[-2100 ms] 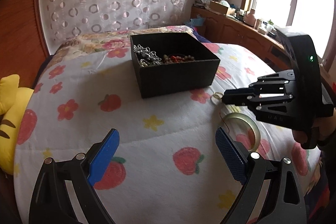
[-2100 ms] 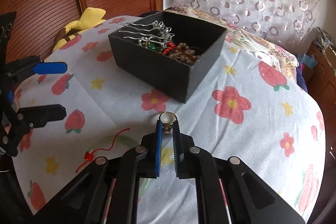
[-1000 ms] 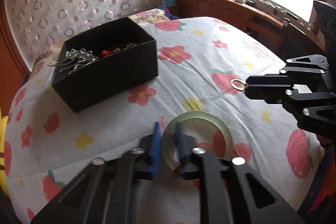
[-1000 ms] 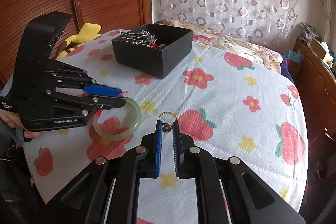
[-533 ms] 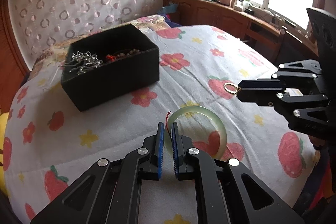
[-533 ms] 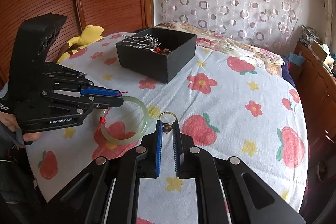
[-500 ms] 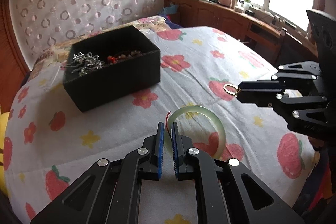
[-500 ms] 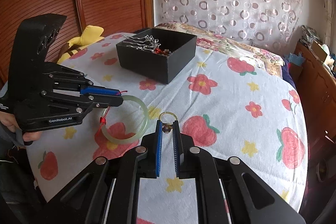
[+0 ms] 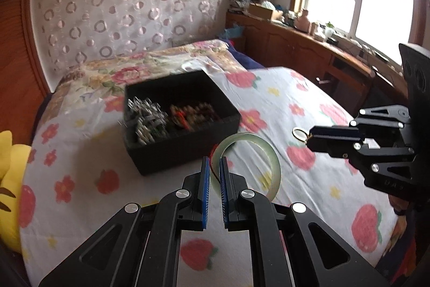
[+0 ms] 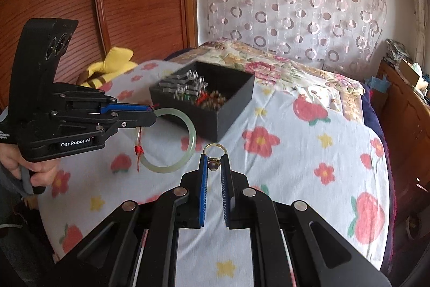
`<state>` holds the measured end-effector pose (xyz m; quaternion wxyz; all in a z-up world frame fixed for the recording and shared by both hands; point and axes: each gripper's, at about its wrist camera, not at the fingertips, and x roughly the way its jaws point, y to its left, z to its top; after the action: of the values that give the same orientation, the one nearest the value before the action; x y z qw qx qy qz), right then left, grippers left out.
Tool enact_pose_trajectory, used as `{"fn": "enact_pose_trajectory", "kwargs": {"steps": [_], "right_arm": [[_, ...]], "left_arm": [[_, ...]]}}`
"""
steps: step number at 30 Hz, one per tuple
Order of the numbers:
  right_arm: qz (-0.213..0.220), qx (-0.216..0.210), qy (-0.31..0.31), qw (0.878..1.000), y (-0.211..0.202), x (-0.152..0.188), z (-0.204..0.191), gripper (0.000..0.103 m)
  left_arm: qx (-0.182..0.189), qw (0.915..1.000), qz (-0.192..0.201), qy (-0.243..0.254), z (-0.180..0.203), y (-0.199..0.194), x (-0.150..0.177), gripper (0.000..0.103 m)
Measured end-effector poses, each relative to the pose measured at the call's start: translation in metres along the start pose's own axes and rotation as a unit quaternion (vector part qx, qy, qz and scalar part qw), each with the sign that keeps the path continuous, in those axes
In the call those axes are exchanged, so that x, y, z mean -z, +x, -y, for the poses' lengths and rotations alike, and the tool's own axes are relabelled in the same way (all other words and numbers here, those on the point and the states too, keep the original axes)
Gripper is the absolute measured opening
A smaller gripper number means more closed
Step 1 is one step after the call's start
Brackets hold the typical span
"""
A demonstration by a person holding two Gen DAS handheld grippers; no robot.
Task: Organize jewelry
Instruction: 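Carry the bangle and ring over the black box and open both tools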
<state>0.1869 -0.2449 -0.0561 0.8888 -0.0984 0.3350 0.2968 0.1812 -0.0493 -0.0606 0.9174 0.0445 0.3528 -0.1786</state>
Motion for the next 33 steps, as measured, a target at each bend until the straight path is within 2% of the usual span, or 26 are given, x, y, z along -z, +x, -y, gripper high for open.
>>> {"fn": "enact_pose_trajectory", "kwargs": {"steps": [7,12,20,27,28,31,33], "right_arm": [[0.010,0.000,0.001,1.000,0.016,-0.034,-0.001,0.011],[0.008,0.002,0.001,1.000,0.029,-0.048,-0.002,0.011],[-0.008,0.007,0.000,1.000,0.063,-0.063,-0.001,0.011],[-0.019,0.011,0.009,1.000,0.096,-0.077,0.002,0.011],[-0.020,0.011,0.009,1.000,0.098,-0.079,0.002,0.011],[-0.020,0.012,0.011,1.000,0.105,-0.082,0.002,0.011],[-0.019,0.012,0.016,1.000,0.110,-0.087,0.004,0.012]], "left_arm": [[-0.025,0.9991,0.027,-0.021,-0.025,-0.004,-0.036,0.006],[-0.039,0.9982,0.029,-0.034,-0.043,0.012,-0.053,0.007],[-0.049,0.9965,0.016,-0.066,-0.067,0.036,-0.056,0.007],[-0.060,0.9949,0.031,-0.074,-0.079,0.019,-0.053,0.008],[-0.063,0.9948,0.033,-0.074,-0.080,0.016,-0.052,0.011],[-0.070,0.9940,0.041,-0.073,-0.083,0.006,-0.048,0.030],[-0.076,0.9935,0.045,-0.072,-0.085,-0.001,-0.043,0.037]]}}
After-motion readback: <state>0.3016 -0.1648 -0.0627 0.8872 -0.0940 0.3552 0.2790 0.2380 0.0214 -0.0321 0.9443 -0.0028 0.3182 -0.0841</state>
